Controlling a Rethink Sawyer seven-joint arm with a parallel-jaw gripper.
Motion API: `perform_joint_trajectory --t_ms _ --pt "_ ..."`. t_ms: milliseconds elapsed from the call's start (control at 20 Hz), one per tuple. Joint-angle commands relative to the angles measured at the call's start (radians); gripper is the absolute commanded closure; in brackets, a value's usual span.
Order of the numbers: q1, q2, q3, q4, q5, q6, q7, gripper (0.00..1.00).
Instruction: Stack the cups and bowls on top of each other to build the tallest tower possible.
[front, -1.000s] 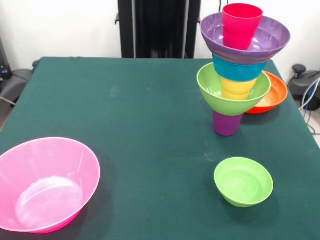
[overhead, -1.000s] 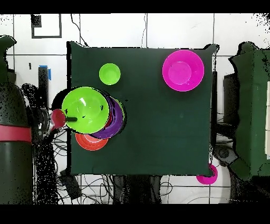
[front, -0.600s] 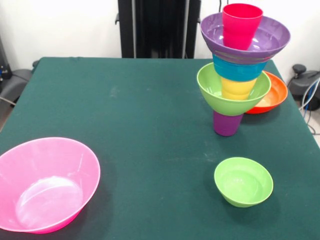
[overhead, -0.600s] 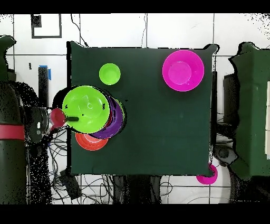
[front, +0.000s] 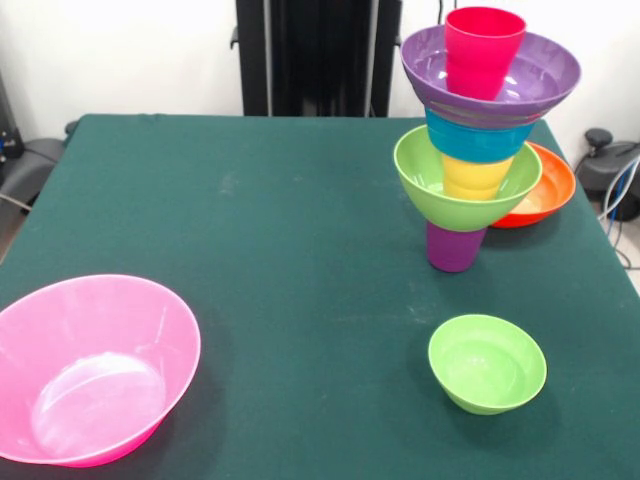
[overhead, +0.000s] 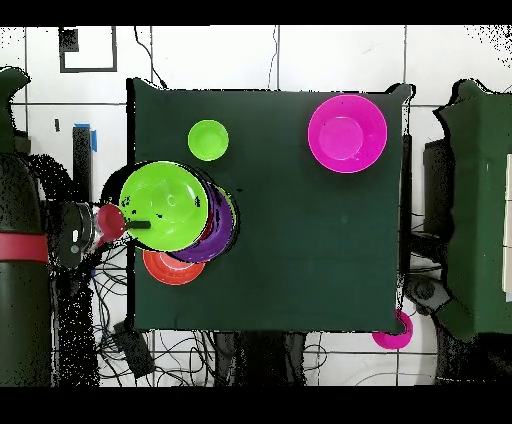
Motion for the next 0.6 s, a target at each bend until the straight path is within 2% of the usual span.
perform_joint_trajectory --t_ms 50,600 --pt "-0.013 0.028 0.042 0.035 -0.063 0.012 0.014 1.00" --pt "-0.017 0.053 0.048 0.069 -0.060 -0.055 0.046 1.00"
